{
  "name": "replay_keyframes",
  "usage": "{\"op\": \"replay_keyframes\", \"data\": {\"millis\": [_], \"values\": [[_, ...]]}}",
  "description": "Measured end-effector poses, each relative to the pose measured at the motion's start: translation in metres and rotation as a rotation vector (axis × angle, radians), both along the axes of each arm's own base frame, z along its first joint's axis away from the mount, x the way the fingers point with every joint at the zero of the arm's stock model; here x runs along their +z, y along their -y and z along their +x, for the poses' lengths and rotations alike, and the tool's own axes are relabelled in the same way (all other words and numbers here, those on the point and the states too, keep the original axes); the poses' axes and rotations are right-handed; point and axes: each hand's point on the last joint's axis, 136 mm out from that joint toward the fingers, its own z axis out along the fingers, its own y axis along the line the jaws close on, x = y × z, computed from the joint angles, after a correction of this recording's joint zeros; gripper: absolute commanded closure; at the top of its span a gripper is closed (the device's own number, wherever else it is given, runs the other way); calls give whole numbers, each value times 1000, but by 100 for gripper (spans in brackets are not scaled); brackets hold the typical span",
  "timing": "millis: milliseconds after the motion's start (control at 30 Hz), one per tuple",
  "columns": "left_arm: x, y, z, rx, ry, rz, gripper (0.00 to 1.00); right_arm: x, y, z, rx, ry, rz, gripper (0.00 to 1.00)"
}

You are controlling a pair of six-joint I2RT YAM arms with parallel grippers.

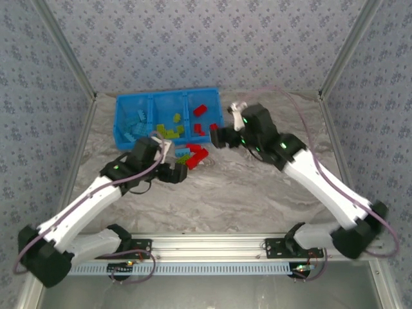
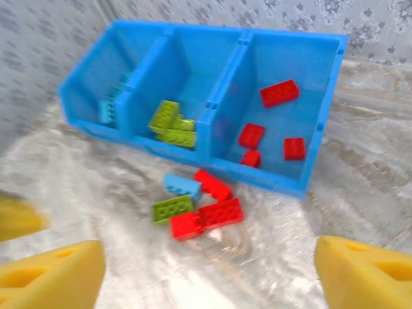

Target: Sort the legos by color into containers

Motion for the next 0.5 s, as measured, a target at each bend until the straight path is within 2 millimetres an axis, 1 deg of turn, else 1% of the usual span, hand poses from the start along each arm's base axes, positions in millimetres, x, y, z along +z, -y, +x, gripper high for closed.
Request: {"op": "replay_keyframes", "data": {"millis": [67,133,200,267,333,433,500], "values": [[-20,11,6,-15,-39,63,1,-13,10,-33,17,-33,47,0],[-37,21,15,-30,-64,123,4,-37,17,-61,36,-92,71,0],[-51,31,28,-48,-72,174,6,-65,22,-84,48,-171,67,0],[-63,38,41,-60,-72,225,9,-84,27,-99,47,-234,53,0],[-76,43,56,-72,-65,276,13,-94,31,-106,34,-275,38,0],[-95,48,73,-90,-55,343,20,-97,37,-108,6,-293,35,0],[-107,51,80,-104,-58,380,29,-98,38,-108,-7,-297,36,0]]}}
